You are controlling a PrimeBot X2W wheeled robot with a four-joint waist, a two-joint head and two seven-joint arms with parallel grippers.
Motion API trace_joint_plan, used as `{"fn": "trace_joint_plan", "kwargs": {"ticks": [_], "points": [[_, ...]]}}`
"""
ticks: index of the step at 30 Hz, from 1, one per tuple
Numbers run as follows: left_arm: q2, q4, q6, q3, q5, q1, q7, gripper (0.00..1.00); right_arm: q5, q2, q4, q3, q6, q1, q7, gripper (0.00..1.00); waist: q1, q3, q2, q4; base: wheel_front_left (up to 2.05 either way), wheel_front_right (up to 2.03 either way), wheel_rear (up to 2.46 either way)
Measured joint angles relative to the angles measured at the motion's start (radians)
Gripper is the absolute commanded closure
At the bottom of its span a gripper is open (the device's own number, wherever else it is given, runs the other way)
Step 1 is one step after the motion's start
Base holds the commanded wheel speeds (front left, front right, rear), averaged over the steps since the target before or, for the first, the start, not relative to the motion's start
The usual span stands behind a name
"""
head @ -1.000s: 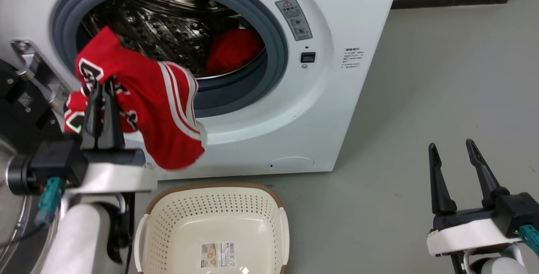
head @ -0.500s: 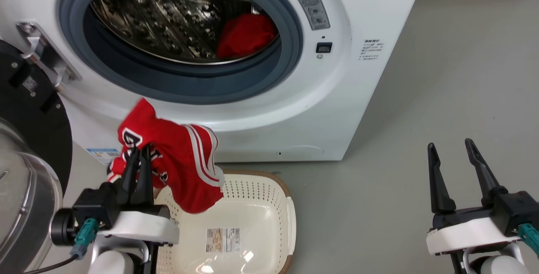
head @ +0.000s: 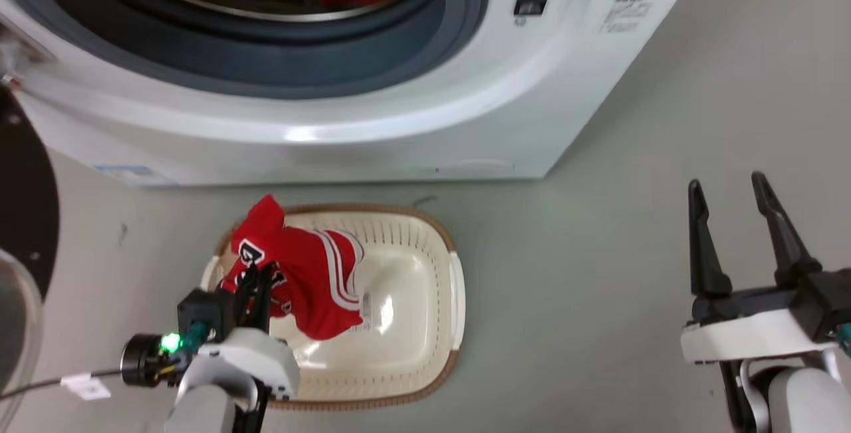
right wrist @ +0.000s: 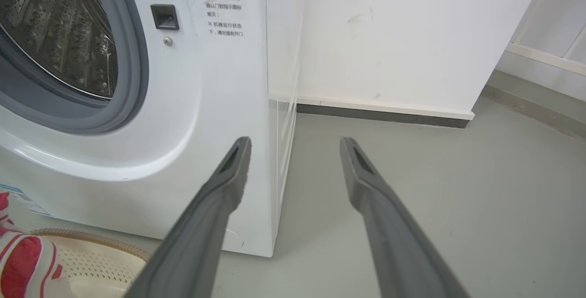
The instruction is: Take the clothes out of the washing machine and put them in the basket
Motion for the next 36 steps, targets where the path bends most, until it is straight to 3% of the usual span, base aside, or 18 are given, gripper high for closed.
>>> {"fn": "trace_joint_plan", "kwargs": {"ticks": [16,32,33,34,36], "points": [[-0.014,0.393,-0.032,0.018,0.062,-0.343,0.000,1.00,-0.044,0.000,-0.075,-0.001,0.000,-0.087,0.000,0.00,0.0001,0.305,0.0000,-0.016,0.00,0.00,0.00],[-0.003,0.593,-0.048,-0.026,0.105,-0.485,0.000,1.00,-0.066,0.000,-0.157,-0.015,0.000,-0.138,0.000,0.00,0.0001,0.466,0.0000,-0.054,0.00,0.00,0.00],[-0.005,0.589,-0.042,-0.024,0.105,-0.485,0.000,0.21,-0.066,0.000,-0.156,-0.016,0.000,-0.138,0.000,0.00,0.0001,0.465,0.0000,-0.053,0.00,0.00,0.00],[-0.008,0.583,-0.030,-0.022,0.105,-0.486,-0.001,0.00,-0.067,0.000,-0.155,-0.015,0.000,-0.139,0.000,0.00,0.0000,0.462,0.0000,-0.051,0.00,0.00,0.00],[-0.010,0.566,-0.024,-0.030,0.113,-0.487,0.000,0.00,-0.068,0.000,-0.147,-0.008,0.000,-0.141,0.000,0.00,0.0000,0.452,0.0000,-0.047,0.00,0.00,0.00]]}}
